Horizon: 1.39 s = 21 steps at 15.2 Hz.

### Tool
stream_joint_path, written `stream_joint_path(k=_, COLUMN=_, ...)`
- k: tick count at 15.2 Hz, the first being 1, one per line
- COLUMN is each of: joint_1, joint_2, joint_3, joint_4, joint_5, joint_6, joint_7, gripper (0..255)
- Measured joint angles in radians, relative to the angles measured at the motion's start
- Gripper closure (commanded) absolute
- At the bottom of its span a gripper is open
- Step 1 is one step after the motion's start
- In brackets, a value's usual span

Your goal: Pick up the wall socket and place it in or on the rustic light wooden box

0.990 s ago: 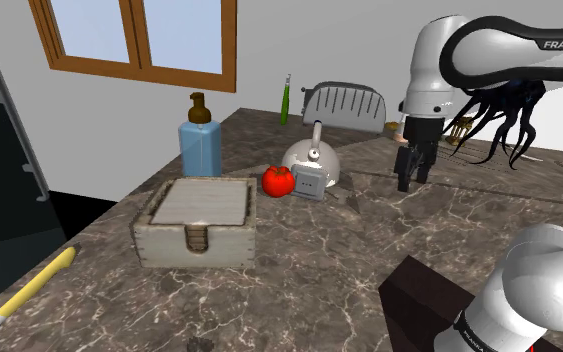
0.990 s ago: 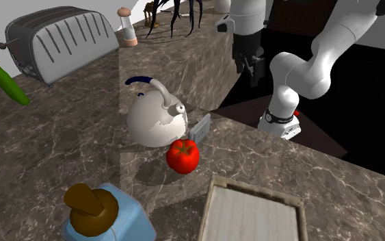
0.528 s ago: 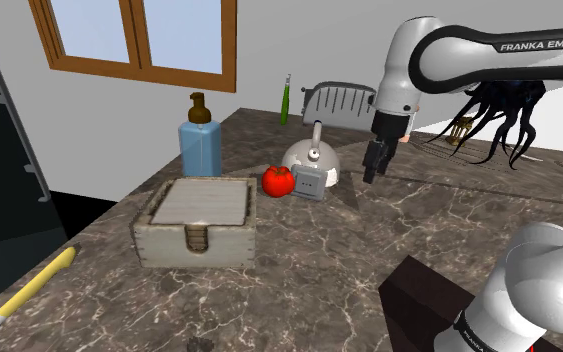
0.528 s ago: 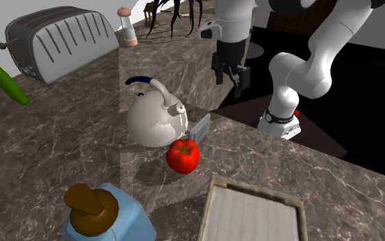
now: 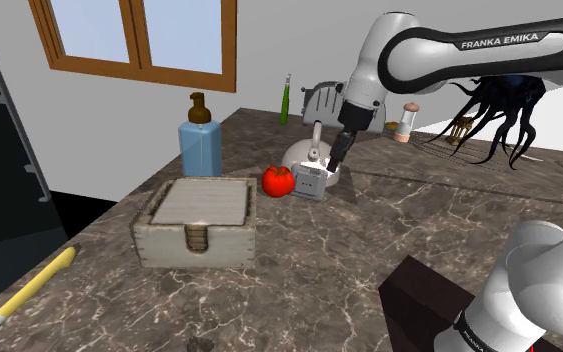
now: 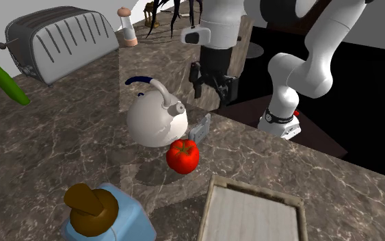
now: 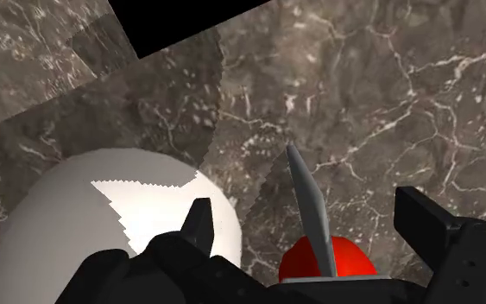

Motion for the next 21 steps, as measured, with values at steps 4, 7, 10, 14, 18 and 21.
stream_joint_path(k=4, joint_1=0.046, joint_2=0.089, joint_3=0.005, joint_4=0.077, joint_5=0.029, joint_6=0.101, joint_7=-0.092, gripper=0)
stream_joint_path(k=7, joint_1=0.063, joint_2=0.118, joint_3=0.007, joint_4=0.086, joint_5=0.042, joint_6=0.154, joint_7=-0.13, gripper=0)
stream_joint_path(k=10, joint_1=0.066, joint_2=0.135, joint_3=0.009, joint_4=0.064, joint_5=0.047, joint_6=0.198, joint_7=-0.14, gripper=0)
stream_joint_path(k=14, joint_1=0.071, joint_2=0.154, joint_3=0.014, joint_4=0.045, joint_5=0.051, joint_6=0.242, joint_7=-0.141, gripper=0)
stream_joint_path(k=18, joint_1=0.071, joint_2=0.157, joint_3=0.015, joint_4=0.042, joint_5=0.052, joint_6=0.248, joint_7=-0.141, gripper=0)
stream_joint_path(k=21, joint_1=0.071, joint_2=0.156, joint_3=0.015, joint_4=0.039, joint_5=0.052, joint_6=0.25, joint_7=-0.141, gripper=255)
